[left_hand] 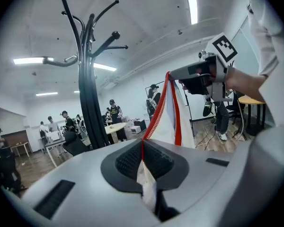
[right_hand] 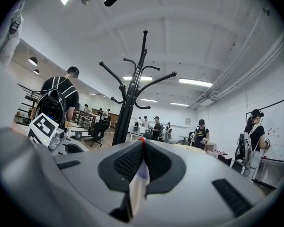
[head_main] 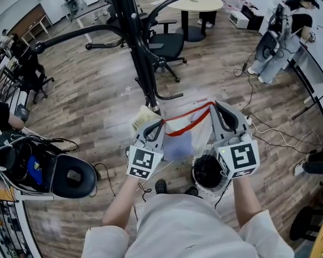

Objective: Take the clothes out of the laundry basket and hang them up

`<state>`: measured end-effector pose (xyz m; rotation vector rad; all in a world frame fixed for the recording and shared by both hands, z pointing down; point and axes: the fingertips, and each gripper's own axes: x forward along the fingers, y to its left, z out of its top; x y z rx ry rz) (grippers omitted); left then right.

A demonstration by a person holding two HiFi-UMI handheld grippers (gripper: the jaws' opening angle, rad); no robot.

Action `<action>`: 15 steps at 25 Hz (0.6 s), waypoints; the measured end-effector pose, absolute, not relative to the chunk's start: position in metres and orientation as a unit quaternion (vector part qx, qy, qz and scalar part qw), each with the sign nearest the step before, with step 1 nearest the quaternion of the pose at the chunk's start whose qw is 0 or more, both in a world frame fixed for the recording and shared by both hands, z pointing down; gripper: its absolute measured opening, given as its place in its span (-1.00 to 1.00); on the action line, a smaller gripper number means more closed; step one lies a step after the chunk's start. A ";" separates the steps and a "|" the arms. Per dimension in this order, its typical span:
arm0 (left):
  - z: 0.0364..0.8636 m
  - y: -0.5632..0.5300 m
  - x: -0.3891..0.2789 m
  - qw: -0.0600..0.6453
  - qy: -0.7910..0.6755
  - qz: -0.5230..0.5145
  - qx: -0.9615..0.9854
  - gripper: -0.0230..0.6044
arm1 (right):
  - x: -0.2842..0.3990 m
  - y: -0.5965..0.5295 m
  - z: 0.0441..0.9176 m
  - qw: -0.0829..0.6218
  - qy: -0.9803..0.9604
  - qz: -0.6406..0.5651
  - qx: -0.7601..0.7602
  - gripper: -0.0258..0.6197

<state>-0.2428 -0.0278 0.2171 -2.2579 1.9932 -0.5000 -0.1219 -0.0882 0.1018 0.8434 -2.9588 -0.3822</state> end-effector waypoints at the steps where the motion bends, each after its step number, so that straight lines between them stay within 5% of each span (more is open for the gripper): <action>1: 0.206 -0.027 -0.247 0.055 0.657 -0.159 -0.735 -0.85 | -0.123 -0.089 0.096 0.016 -0.954 -0.127 0.273 -0.88; 15: 0.021 0.003 -0.282 0.188 0.684 -0.084 -0.700 -0.85 | -0.128 -0.093 -0.037 -0.081 -0.938 -0.198 0.274 -0.88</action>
